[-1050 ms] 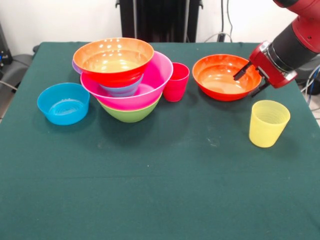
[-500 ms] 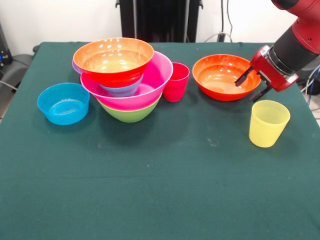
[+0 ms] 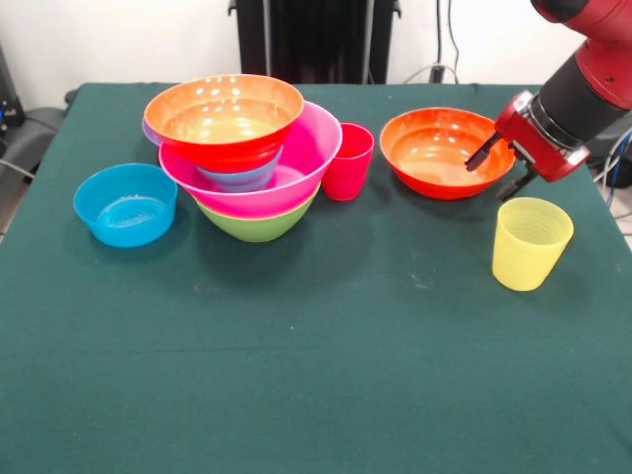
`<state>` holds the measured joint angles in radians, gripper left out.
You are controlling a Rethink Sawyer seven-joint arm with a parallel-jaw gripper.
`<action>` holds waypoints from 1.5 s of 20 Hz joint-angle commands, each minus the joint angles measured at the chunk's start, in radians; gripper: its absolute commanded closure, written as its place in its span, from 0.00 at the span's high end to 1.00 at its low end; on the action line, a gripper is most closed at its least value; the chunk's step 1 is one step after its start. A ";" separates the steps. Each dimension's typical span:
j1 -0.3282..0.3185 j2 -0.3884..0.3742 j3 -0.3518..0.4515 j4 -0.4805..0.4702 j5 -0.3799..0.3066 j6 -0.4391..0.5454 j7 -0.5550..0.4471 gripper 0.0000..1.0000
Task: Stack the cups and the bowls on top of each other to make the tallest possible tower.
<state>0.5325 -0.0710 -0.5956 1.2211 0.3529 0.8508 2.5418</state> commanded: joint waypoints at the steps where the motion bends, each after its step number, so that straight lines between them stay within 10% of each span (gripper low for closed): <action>1: 0.016 0.019 0.158 0.083 0.034 -0.075 0.178 1.00; 30: 0.006 -0.011 0.198 0.186 0.022 -0.172 0.133 1.00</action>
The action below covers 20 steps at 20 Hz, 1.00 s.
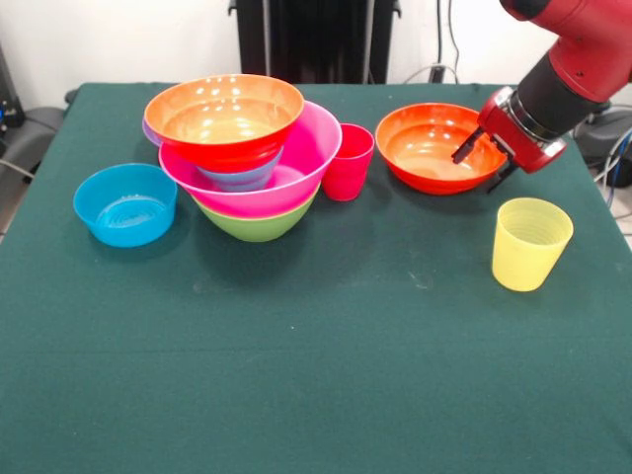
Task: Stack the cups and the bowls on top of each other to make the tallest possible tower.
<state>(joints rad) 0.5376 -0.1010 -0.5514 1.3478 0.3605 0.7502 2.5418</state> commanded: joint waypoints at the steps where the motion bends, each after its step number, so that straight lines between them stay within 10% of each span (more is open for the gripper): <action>1: -0.001 0.020 0.151 0.058 0.012 -0.072 0.132 1.00; 6: -0.012 0.017 0.154 0.068 0.017 -0.103 0.137 1.00; 7: -0.015 0.015 0.158 0.071 0.019 -0.108 0.135 0.00; 20: -0.031 0.004 0.153 0.061 0.008 -0.087 0.113 0.00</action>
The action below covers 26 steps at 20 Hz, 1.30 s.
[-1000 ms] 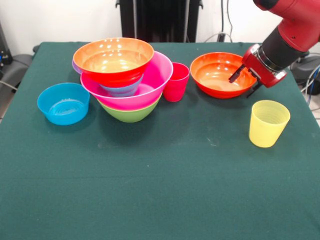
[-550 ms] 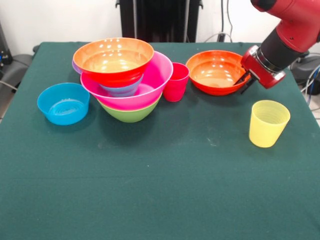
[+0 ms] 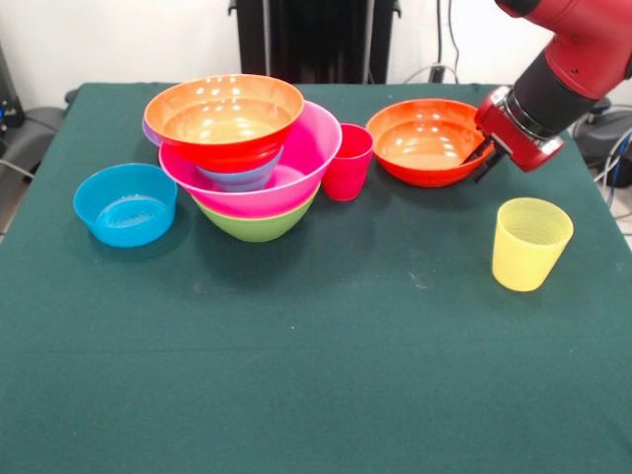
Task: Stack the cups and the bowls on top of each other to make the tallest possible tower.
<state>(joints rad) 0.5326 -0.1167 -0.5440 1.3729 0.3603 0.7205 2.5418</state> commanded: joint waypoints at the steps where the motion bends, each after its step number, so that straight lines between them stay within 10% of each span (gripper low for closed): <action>1: -0.028 0.019 0.145 0.034 0.008 -0.055 0.112 0.00; 26: -0.002 -0.087 0.135 0.029 0.023 0.124 0.137 0.00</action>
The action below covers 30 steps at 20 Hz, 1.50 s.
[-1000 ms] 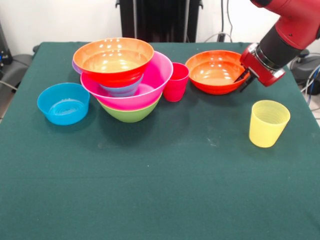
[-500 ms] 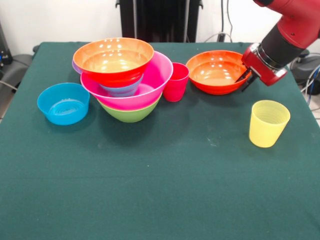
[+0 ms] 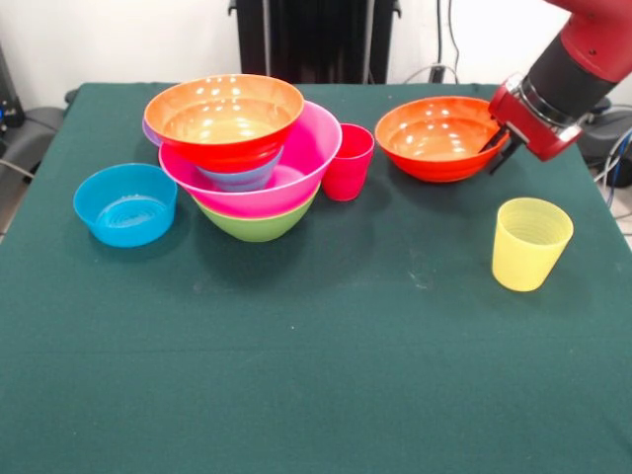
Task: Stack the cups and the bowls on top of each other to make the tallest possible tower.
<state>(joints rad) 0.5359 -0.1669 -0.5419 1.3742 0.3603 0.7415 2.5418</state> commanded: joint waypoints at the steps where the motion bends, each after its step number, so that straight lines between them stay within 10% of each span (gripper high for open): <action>1: -0.009 -0.045 0.133 0.030 0.021 0.111 0.132 0.00; 30: -0.069 -0.248 0.128 0.114 -0.034 0.258 0.033 0.00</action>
<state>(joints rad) 0.5017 -0.3872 -0.5377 1.4247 0.3593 0.9012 2.5418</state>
